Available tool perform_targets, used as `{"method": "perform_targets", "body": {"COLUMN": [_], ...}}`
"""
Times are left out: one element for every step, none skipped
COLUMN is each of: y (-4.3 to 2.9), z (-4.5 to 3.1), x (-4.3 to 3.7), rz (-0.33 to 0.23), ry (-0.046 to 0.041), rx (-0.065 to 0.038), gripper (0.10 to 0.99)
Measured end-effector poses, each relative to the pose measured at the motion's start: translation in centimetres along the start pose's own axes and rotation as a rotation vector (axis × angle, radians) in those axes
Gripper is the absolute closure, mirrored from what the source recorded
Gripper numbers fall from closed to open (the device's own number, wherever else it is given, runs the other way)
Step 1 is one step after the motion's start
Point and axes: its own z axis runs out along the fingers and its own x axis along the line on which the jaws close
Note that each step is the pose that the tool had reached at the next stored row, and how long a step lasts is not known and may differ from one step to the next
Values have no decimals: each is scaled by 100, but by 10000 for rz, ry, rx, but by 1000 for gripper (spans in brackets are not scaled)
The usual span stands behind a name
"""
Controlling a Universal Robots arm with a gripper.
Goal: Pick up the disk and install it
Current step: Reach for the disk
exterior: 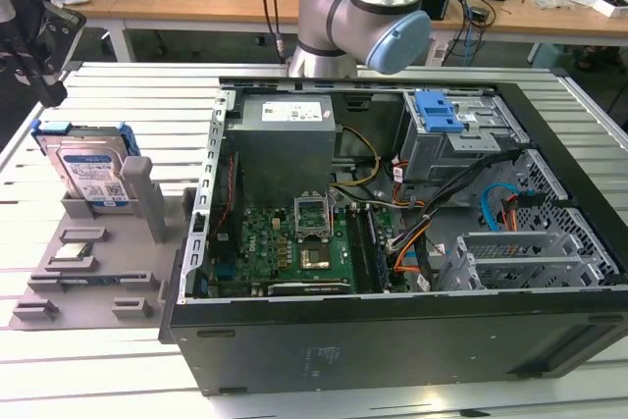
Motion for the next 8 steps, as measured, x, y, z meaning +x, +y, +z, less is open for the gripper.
{"method": "perform_targets", "body": {"y": [-1, -3, -5, -6, -7, -9, -10, -11], "z": [-1, -1, -2, -2, -2, -3, -4, -4], "x": [22, 47, 72, 86, 99, 120, 136, 148], "rz": [1, 1, 0, 1, 1, 1, 2, 1], "ry": [0, 0, 0, 0, 0, 0, 0, 0], "rx": [0, 0, 0, 0, 0, 0, 0, 0], "gripper": [980, 980, 980, 980, 980, 980, 980, 980]}}
